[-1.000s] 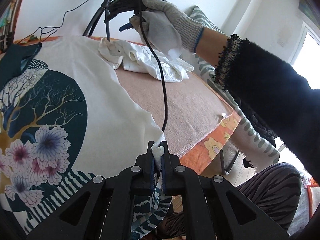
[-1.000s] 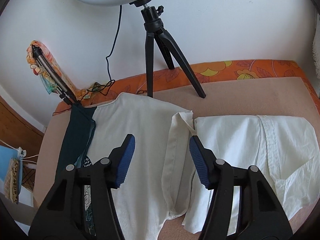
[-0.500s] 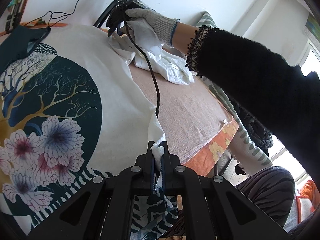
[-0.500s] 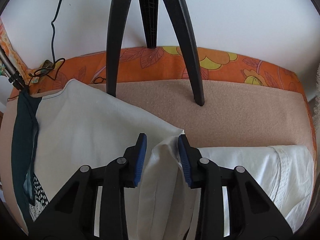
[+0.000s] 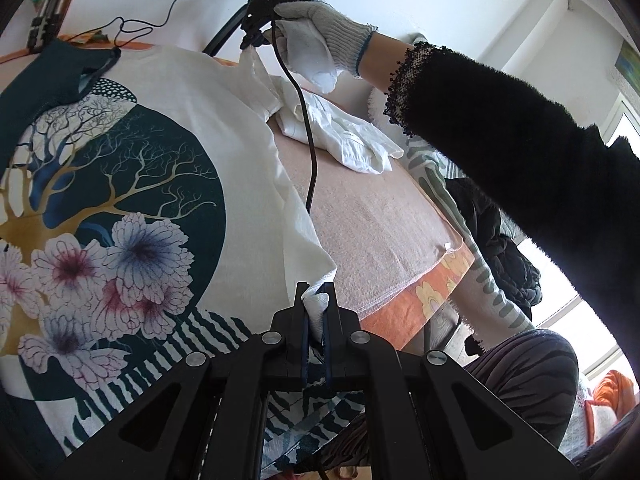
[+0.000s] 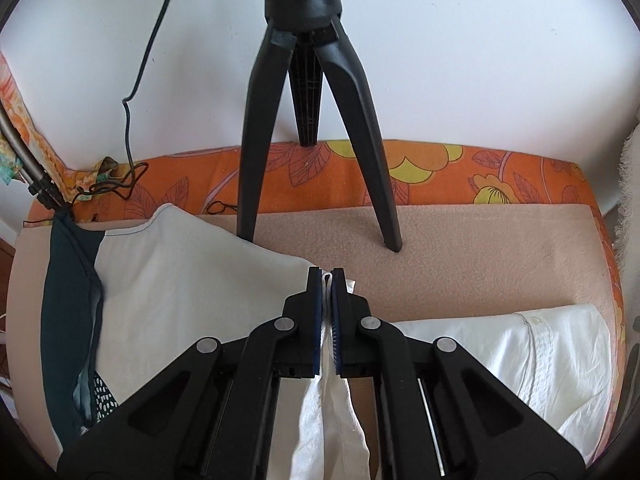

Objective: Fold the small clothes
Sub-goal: 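Grasp the cream side near the shoulder with the right tool, then fold the cream side over onto the green fold with both tools, then release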

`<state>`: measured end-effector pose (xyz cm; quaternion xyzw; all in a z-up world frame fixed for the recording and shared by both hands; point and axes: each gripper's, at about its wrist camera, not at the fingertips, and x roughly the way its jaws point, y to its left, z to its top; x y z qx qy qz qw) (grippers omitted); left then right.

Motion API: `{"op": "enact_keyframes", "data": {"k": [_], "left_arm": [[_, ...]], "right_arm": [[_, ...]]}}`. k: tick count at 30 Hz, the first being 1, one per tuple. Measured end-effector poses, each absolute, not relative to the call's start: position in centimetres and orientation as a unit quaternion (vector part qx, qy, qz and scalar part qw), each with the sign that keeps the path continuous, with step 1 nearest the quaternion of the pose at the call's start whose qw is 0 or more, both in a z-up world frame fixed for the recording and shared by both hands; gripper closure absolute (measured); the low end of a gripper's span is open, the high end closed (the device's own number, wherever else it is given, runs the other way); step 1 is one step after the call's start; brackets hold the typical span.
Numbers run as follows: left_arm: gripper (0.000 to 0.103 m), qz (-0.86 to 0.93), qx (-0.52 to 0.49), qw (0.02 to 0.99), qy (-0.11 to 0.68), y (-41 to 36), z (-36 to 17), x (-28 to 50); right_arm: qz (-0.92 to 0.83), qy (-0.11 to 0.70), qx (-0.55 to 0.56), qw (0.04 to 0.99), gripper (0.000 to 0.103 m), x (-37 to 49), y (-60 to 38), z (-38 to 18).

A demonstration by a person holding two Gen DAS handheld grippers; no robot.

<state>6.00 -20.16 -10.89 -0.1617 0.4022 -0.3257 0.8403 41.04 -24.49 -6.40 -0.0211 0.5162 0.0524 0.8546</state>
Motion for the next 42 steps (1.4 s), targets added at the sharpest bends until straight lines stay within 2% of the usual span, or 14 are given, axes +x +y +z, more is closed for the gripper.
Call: {"op": "enact_keyframes", "data": {"k": [7, 12, 24, 29, 31, 33, 34, 38, 42], "left_arm": [[0.099, -0.295, -0.163, 0.854, 0.396, -17.7, -10.4, 4.3], [0.099, -0.273, -0.179, 0.858, 0.397, -15.3, -10.9, 3.0], [0.099, -0.242, -0.197, 0.864, 0.396, -11.8, -12.0, 2.1], [0.099, -0.234, -0.197, 0.864, 0.399, -11.3, -12.4, 2.0], [0.099, -0.236, -0.2, 0.861, 0.403, -11.4, -12.6, 2.1], [0.099, -0.238, -0.202, 0.86, 0.405, -11.5, -12.8, 2.0], [0.099, -0.24, -0.204, 0.858, 0.406, -11.5, -12.8, 2.0], [0.099, -0.239, -0.211, 0.858, 0.402, -11.5, -12.6, 1.7], [0.099, -0.242, -0.207, 0.859, 0.4, -11.6, -12.4, 1.4]], "right_arm": [[0.091, 0.492, -0.043, 0.865, 0.098, 39.3, -18.6, -2.3], [0.113, 0.489, -0.068, 0.862, 0.098, 38.1, -13.0, -1.7], [0.139, 0.515, -0.13, 0.836, 0.098, 36.5, -2.4, -7.6], [0.181, 0.536, -0.093, 0.82, 0.098, 36.9, -0.7, -8.6], [0.212, 0.546, -0.055, 0.809, 0.089, 36.6, -1.0, -7.8], [0.229, 0.533, -0.048, 0.813, 0.06, 35.6, -1.8, -6.0], [0.23, 0.522, -0.051, 0.82, 0.055, 34.8, -2.4, -5.1], [0.226, 0.529, -0.055, 0.816, 0.054, 31.8, -6.1, -3.9], [0.227, 0.563, -0.054, 0.793, 0.054, 28.8, -9.0, -6.4]]}}
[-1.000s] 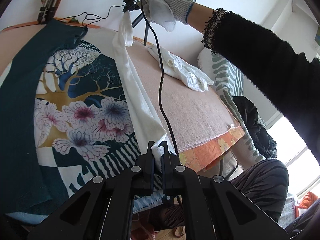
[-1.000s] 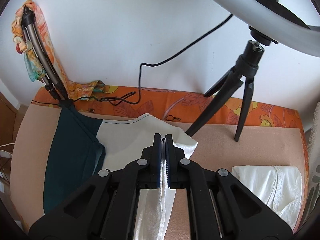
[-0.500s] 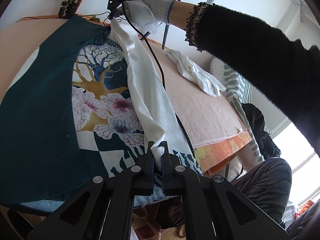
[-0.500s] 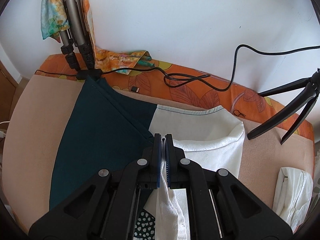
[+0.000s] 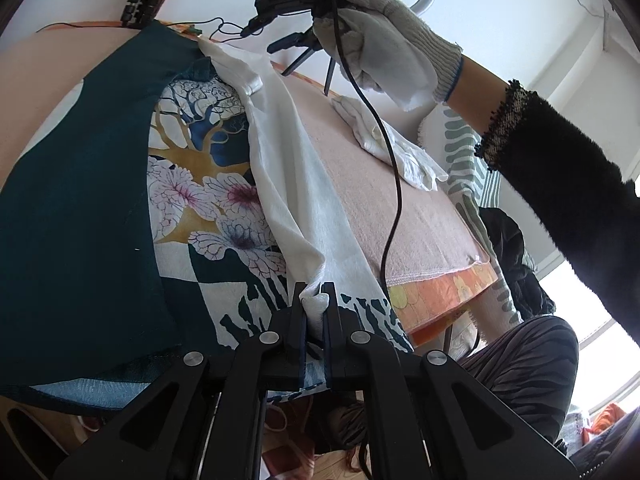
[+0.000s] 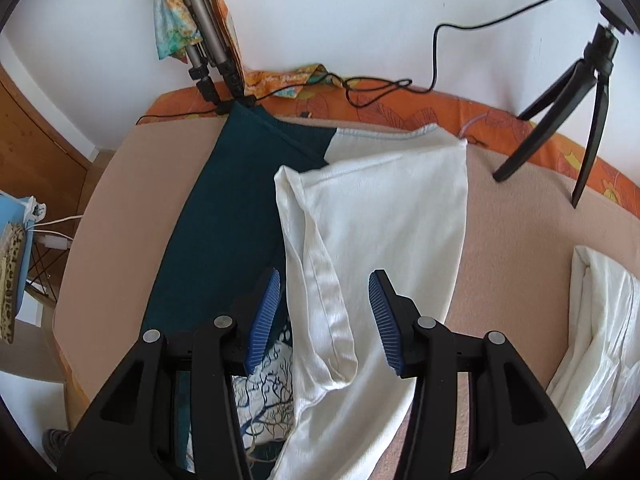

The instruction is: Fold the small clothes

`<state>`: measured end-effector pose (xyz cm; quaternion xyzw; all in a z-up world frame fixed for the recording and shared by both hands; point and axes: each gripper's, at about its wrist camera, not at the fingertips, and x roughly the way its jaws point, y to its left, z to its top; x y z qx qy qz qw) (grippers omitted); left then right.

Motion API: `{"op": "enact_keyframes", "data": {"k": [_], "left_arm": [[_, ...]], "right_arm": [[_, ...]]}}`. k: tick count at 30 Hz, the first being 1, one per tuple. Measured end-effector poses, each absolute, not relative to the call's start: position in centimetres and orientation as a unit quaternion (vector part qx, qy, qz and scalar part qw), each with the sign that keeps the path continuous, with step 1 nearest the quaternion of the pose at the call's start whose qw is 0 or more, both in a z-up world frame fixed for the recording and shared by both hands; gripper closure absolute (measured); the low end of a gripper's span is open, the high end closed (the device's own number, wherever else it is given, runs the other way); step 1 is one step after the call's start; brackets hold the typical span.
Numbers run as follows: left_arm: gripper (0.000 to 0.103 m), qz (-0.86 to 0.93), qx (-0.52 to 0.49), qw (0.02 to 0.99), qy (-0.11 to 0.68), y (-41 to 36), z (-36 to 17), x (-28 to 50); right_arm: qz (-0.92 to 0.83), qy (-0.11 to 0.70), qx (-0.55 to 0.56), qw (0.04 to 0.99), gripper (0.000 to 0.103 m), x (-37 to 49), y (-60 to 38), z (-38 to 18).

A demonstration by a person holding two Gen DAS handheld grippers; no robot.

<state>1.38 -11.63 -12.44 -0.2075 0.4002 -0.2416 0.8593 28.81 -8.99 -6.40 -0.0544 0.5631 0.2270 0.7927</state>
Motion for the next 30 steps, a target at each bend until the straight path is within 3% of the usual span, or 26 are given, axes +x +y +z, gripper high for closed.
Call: {"op": "enact_keyframes", "data": {"k": [4, 8, 14, 24, 30], "left_arm": [[0.088, -0.241, -0.197, 0.86, 0.405, -12.1, -12.2, 1.0], [0.084, -0.236, -0.193, 0.862, 0.406, -12.0, -12.1, 0.4], [0.084, -0.222, -0.199, 0.864, 0.405, -10.8, -11.8, -0.4], [0.084, -0.23, -0.199, 0.864, 0.401, -9.6, -10.9, -0.8], [0.084, -0.242, -0.19, 0.852, 0.423, -9.8, -11.1, 0.2]], "right_arm": [[0.21, 0.594, -0.076, 0.773, 0.054, 26.7, -9.6, -10.0], [0.215, 0.616, -0.032, 0.757, 0.054, 26.5, -9.3, -11.9], [0.355, 0.576, 0.077, 0.733, 0.054, 24.3, -7.6, -8.7], [0.311, 0.533, 0.046, 0.786, 0.054, 16.8, -14.3, -3.1], [0.251, 0.546, -0.01, 0.799, 0.054, 8.5, -19.9, -4.2]]}}
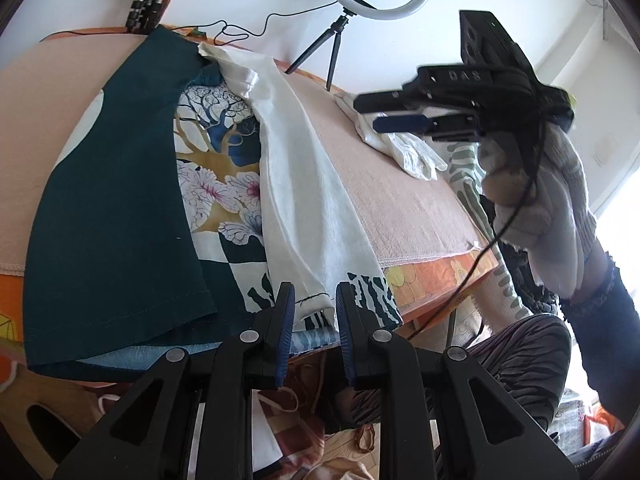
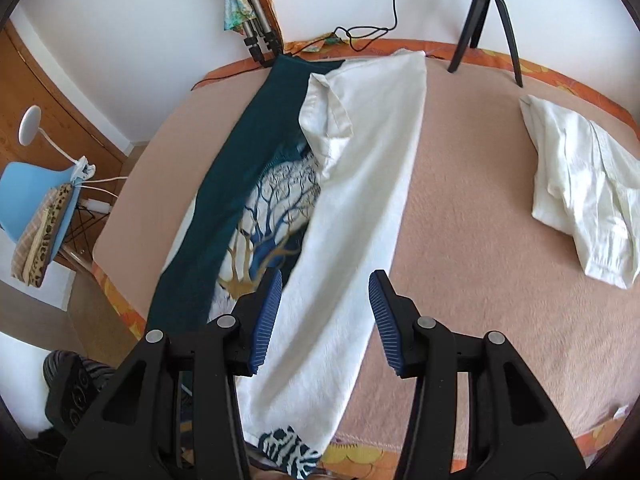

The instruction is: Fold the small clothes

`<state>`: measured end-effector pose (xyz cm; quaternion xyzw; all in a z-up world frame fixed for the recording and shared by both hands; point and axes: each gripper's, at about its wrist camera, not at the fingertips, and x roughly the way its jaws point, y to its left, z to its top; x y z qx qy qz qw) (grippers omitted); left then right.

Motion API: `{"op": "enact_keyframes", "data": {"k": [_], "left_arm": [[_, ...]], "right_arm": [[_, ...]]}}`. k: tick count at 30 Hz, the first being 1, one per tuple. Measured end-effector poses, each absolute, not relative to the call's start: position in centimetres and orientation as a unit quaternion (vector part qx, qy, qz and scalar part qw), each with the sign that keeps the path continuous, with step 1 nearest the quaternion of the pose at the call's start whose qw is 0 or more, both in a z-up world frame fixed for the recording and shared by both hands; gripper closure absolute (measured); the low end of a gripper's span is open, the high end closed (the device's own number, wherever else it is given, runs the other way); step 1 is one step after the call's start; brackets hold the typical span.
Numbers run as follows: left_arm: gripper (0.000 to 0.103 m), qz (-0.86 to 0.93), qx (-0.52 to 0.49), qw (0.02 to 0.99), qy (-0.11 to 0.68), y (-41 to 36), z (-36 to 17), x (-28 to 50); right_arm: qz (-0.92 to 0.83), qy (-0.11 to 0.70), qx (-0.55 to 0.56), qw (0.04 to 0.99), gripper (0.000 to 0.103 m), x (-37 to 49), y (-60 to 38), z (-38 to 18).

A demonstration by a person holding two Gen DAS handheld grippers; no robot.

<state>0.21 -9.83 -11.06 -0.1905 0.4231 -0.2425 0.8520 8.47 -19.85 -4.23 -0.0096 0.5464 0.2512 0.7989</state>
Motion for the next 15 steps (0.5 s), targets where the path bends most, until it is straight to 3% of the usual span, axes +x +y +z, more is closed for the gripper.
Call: {"op": "enact_keyframes", "data": {"k": [15], "left_arm": [[0.085, -0.24, -0.187, 0.834, 0.461, -11.4, -12.4, 2.9]], "right_arm": [[0.235, 0.585, -0.017, 0.776, 0.059, -0.8, -23.7, -11.5]]}}
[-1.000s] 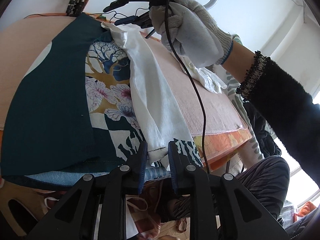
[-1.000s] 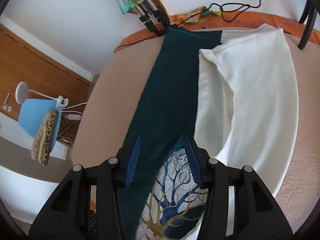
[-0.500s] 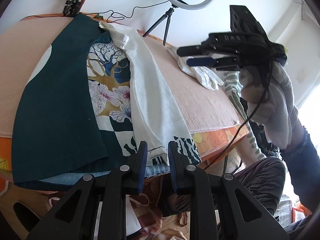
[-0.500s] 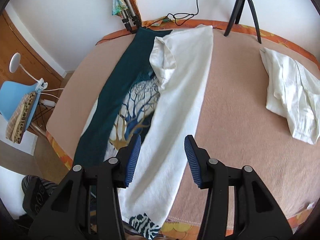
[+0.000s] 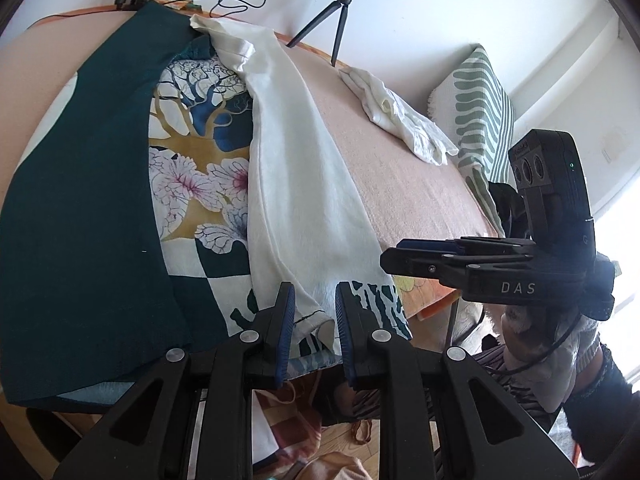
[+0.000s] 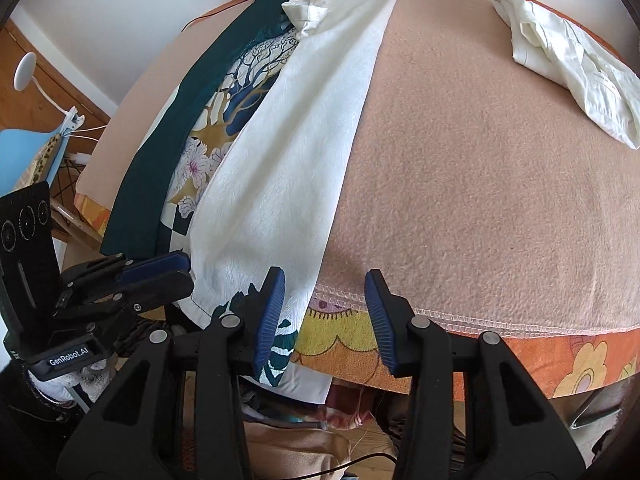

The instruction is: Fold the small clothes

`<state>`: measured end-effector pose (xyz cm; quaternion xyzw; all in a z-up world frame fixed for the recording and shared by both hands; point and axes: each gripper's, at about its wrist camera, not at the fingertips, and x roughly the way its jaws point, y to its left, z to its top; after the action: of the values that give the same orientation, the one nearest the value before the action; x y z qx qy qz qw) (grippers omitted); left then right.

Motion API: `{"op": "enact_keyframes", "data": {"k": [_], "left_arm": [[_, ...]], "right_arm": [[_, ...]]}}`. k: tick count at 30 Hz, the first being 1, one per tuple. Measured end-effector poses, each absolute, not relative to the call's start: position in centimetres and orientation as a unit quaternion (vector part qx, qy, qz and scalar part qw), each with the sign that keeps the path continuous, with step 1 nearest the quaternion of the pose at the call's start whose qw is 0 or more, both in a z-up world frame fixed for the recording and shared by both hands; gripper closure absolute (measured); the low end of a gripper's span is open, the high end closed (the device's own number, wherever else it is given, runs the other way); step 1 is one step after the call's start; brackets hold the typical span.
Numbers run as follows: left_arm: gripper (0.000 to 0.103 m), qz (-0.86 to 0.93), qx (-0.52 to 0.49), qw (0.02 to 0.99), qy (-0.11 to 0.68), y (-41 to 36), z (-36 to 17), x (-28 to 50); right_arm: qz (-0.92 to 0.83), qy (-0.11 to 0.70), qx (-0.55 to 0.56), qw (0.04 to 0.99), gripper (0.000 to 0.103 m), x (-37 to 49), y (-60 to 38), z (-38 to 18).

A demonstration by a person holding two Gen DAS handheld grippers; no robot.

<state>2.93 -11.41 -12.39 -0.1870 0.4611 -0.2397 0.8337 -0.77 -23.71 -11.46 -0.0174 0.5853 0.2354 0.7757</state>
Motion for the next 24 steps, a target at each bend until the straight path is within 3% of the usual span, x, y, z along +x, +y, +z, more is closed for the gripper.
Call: {"op": "enact_keyframes", "data": {"k": [2, 7, 12, 15, 17, 24], "left_arm": [[0.097, -0.237, -0.197, 0.831, 0.463, -11.2, -12.8, 3.0], [0.101, -0.236, -0.201, 0.836, 0.452, -10.7, -12.9, 2.7], [0.1, -0.234, -0.22, 0.837, 0.442, -9.6, -12.1, 2.3], [0.093, -0.236, -0.227, 0.834, 0.445, -9.2, -11.9, 2.4], [0.058, -0.224, -0.211, 0.836, 0.455, -9.7, -11.8, 2.7], [0.06, -0.205, -0.145, 0.85, 0.463, -12.0, -11.6, 3.6]], "right_arm": [[0.24, 0.585, -0.017, 0.774, 0.059, -1.2, -23.8, -11.6], [0.244, 0.575, -0.042, 0.78, 0.06, -2.1, -23.2, -11.7], [0.243, 0.568, -0.065, 0.784, 0.072, -2.7, -22.8, -11.8], [0.243, 0.564, -0.071, 0.786, 0.074, -2.9, -22.6, -11.8], [0.243, 0.562, -0.076, 0.787, 0.074, -3.1, -22.4, -11.8], [0.24, 0.559, -0.082, 0.789, 0.074, -3.5, -22.1, -11.8]]}}
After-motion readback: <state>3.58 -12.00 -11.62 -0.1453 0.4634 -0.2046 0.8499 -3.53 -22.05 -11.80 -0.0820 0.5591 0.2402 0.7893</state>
